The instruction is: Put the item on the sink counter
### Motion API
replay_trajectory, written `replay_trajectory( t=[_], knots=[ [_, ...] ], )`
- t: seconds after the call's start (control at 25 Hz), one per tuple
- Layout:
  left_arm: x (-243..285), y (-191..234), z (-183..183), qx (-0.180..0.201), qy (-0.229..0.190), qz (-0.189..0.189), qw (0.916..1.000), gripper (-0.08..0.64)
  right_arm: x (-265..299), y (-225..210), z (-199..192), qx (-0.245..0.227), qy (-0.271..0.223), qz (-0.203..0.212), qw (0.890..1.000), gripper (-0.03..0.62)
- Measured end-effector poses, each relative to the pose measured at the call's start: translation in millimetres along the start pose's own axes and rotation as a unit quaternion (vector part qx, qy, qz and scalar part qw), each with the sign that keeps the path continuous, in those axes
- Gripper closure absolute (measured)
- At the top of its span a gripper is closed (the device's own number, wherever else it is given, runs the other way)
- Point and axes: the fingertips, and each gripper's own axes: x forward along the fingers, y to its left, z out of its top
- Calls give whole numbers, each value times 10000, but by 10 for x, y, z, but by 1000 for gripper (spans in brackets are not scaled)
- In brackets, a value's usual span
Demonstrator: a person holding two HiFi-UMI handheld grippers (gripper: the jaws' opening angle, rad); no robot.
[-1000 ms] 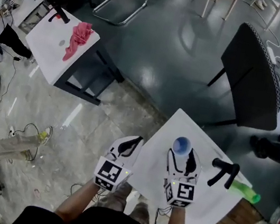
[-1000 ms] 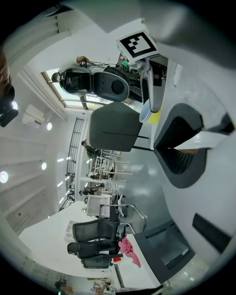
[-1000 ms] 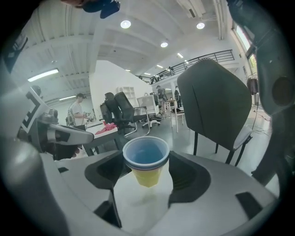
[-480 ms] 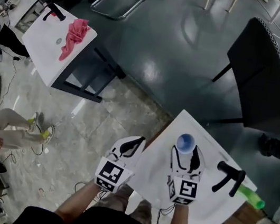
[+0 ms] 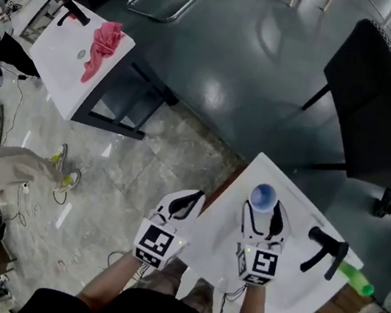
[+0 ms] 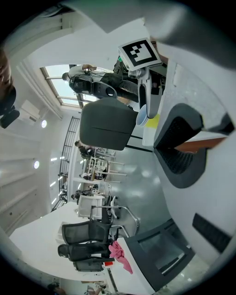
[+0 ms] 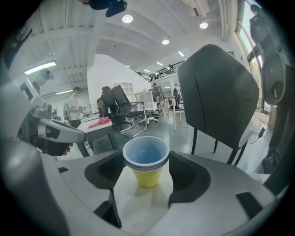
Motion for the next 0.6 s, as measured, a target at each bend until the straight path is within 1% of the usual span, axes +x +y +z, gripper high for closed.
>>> replay_trajectory(
  t=[0.2,0.4,0.48,0.6],
  knots=[
    [11,-21,-47,-79,63,-22,9999,558,3,-14,-40,-94,-30,-86,9999,281],
    [14,-41,-60,-67,46,-30,10000,558,8,-8,-25,-150,-30,-132,9998,279],
    [4,-52,-70,-84,67,-28,9999,558,3,3,-6,-98,6,-151,9998,279],
    [-11,-64,-81,-97,77,-19,9999,558,0,-11,-20,-58,-88,-136,9999,278]
  ],
)
